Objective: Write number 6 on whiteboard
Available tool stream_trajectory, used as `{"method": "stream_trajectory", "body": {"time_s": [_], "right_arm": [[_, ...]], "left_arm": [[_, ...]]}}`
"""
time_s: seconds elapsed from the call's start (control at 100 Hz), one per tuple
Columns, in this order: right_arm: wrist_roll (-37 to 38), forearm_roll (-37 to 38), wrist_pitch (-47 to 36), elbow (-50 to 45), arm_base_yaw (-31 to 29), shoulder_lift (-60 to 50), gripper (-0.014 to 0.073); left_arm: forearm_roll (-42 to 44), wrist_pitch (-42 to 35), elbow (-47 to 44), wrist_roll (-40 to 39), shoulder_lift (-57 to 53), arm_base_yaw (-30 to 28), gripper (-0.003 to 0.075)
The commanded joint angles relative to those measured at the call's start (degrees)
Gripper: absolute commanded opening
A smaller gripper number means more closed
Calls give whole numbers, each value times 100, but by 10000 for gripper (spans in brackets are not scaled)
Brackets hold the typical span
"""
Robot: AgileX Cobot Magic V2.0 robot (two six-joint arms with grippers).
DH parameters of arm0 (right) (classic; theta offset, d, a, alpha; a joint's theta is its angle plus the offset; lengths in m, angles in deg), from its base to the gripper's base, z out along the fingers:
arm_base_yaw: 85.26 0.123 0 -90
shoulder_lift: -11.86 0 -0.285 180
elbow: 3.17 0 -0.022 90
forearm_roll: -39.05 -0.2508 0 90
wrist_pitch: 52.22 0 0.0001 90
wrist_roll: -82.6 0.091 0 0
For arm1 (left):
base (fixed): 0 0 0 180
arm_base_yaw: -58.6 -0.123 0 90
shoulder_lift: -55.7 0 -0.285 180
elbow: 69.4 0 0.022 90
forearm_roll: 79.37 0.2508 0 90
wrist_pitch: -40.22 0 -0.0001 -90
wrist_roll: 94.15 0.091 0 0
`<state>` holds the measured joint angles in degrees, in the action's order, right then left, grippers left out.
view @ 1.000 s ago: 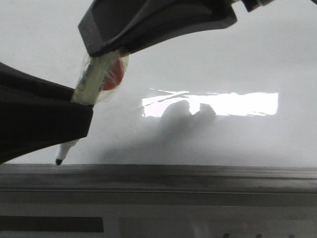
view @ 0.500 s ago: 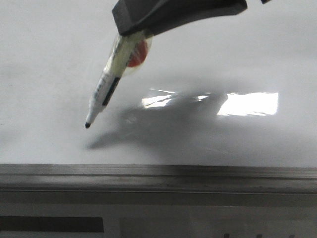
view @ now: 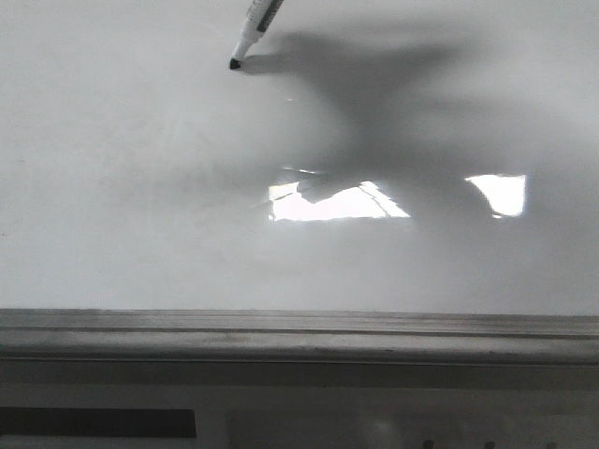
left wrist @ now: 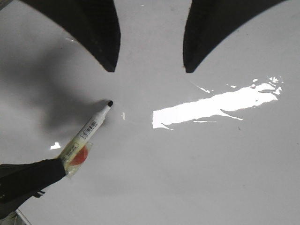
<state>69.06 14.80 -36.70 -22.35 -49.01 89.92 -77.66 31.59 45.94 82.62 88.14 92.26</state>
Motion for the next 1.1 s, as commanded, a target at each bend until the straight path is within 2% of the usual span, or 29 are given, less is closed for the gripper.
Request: {"method": "stream_trajectory", "body": {"time_s": [0.0, 0.05, 0.2, 0.33, 0.48, 0.7, 0.91, 1.02, 1.09], "right_arm": [[-52, -165, -176, 91, -18, 191, -64], [-52, -414, -31, -8, 81, 329, -64], [-52, -393, 140, -491, 431, 312, -64], [-52, -272, 296, -555, 152, -161, -64], [-87, -258, 92, -268, -38, -342, -64], [-218, -258, 317, 125, 423, 237, -64], [-218, -258, 277, 146, 545, 65, -64], [-218, -258, 297, 146, 820, -75, -64], [-218, -258, 297, 146, 1009, -102, -64]], "left_arm": [[-56, -560, 169, -8, 9, -16, 270], [-56, -608, 169, -8, 9, -16, 262], [-56, -647, 169, -8, 9, -16, 260], [-56, -647, 169, -8, 9, -16, 260], [-56, -647, 169, -8, 9, -16, 260], [-33, -647, 169, -8, 9, -16, 260], [462, -514, 169, -8, 64, -16, 260], [532, -539, 169, -8, 292, 223, 260], [863, -514, 169, -8, 574, 484, 260]]}}
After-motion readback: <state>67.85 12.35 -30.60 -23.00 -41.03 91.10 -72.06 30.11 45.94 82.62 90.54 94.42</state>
